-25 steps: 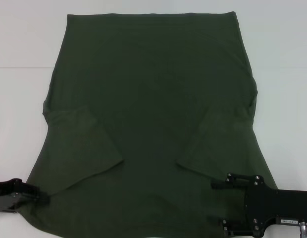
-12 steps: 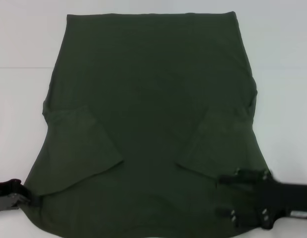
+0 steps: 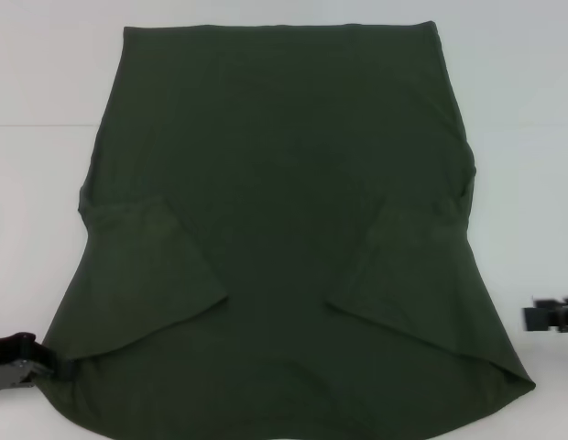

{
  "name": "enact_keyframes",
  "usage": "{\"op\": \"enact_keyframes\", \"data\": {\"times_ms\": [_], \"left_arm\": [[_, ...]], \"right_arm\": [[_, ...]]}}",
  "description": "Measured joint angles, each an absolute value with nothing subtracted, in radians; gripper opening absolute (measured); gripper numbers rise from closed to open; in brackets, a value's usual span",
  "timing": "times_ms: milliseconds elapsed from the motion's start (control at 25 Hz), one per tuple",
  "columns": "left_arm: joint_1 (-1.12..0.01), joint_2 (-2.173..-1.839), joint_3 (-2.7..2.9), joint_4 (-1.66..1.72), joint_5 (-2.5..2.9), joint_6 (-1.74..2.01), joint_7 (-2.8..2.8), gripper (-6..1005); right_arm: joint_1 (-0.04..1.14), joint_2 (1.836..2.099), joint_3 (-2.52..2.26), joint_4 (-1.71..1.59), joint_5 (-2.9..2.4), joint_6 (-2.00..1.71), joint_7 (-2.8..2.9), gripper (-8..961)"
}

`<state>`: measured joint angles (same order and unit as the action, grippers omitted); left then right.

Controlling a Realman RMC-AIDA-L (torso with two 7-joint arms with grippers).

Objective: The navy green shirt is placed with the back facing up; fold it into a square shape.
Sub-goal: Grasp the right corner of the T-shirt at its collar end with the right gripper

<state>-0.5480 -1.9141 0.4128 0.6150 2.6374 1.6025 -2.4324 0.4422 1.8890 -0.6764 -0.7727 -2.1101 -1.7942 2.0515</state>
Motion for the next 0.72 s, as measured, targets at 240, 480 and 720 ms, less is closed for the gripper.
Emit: {"op": "enact_keyframes", "data": {"times_ms": [240, 480, 720], "left_arm": [[-0.541, -1.910, 0.412, 0.616, 2.636, 1.613, -2.407, 44], [-0.538, -1.909, 0.411, 0.615, 2.636, 1.611, -2.396, 45], [-0.535, -1.909, 0.404, 0.618, 2.636, 1.615, -2.386, 45]], "right_arm": [[0.501, 1.832, -0.657, -0.777, -2.263, -1.841, 2.413, 773], [0.550, 1.836, -0.647, -0.769, -2.400, -1.830, 2.540, 771], [0.576, 1.866, -0.657, -0.750, -2.483, -1.797, 2.543, 768]]}}
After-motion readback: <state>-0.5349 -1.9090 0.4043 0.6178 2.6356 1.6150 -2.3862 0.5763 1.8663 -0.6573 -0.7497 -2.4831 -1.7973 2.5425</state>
